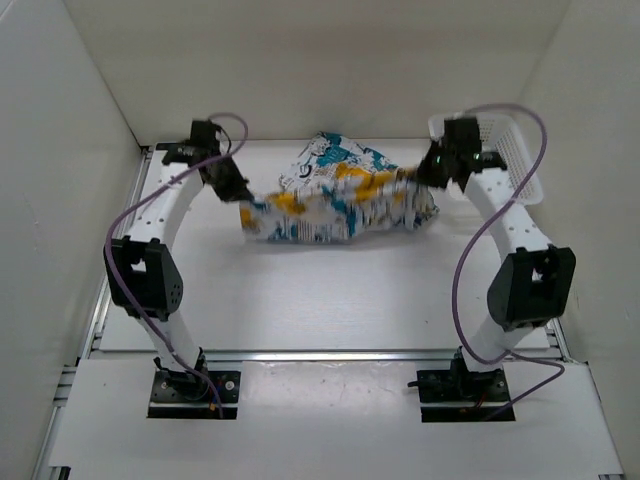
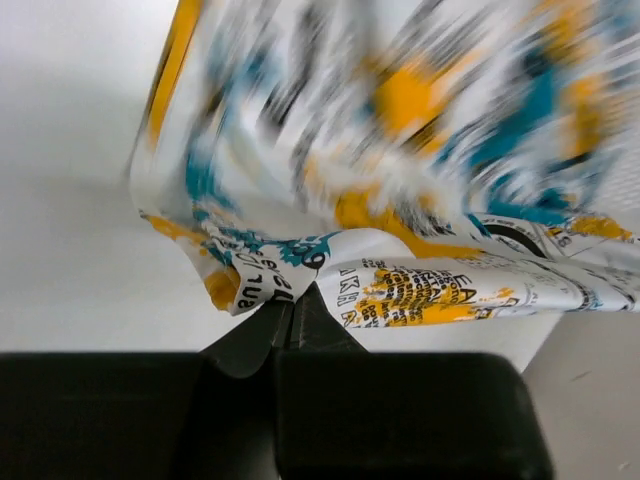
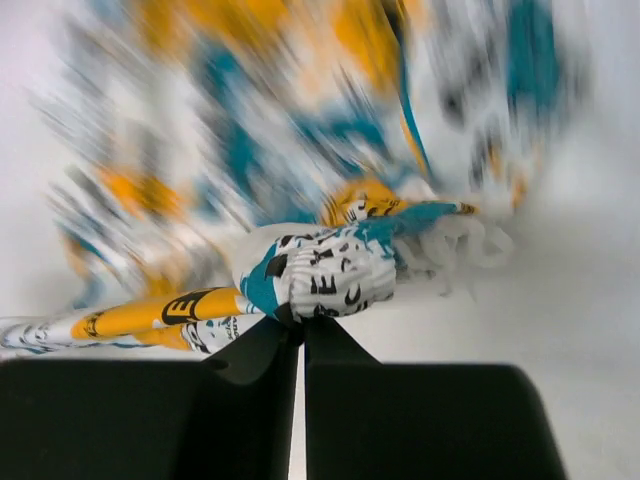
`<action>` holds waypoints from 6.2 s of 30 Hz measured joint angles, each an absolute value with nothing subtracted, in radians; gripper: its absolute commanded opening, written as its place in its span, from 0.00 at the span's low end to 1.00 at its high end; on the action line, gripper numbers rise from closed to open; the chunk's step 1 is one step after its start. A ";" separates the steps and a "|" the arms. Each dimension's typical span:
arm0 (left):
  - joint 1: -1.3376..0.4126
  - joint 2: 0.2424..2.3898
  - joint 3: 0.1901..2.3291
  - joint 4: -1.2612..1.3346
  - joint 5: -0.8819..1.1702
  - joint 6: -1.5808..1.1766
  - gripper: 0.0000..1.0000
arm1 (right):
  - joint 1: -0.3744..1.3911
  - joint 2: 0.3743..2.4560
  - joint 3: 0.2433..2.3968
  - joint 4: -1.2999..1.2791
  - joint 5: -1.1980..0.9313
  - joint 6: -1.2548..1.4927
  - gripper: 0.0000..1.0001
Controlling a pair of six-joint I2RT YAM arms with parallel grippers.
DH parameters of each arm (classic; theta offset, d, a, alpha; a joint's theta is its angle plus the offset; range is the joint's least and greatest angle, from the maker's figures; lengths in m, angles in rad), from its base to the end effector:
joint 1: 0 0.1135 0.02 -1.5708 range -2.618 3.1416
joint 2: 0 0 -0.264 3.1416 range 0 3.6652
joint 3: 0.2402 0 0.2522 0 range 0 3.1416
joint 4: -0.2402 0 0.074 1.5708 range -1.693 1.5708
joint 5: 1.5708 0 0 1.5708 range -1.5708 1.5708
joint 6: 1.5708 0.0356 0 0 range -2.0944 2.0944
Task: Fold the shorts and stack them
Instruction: Flatten the shorts out, then fold the shorts
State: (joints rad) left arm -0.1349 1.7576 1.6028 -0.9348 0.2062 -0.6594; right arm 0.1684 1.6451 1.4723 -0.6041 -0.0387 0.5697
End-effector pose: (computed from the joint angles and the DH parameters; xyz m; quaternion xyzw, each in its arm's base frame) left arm 0.3663 -0.0571 0.2979 -0.2268 0.9394 -0.1839 0.1799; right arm 0.3639 0.0633 0.3169 0.1765 0.9051 0.1561 0.3541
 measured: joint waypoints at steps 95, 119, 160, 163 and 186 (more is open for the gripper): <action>-0.120 1.510 0.971 -0.817 0.165 -0.593 0.70 | 0.361 1.748 1.071 -0.579 0.120 0.593 0.48; -0.133 1.742 1.041 -0.772 0.159 -0.629 0.10 | 0.372 1.626 0.924 -0.502 0.060 0.635 0.75; -0.087 1.570 1.254 -0.966 0.168 -0.590 0.10 | 0.290 1.402 0.923 -0.485 -0.015 0.700 0.00; -0.086 1.470 1.403 -1.016 0.184 -0.587 0.10 | 0.290 1.289 1.043 -0.594 0.000 0.638 0.00; -0.062 0.934 2.298 -1.176 0.108 -0.602 0.10 | 0.314 0.895 2.046 -1.050 -0.486 0.372 0.00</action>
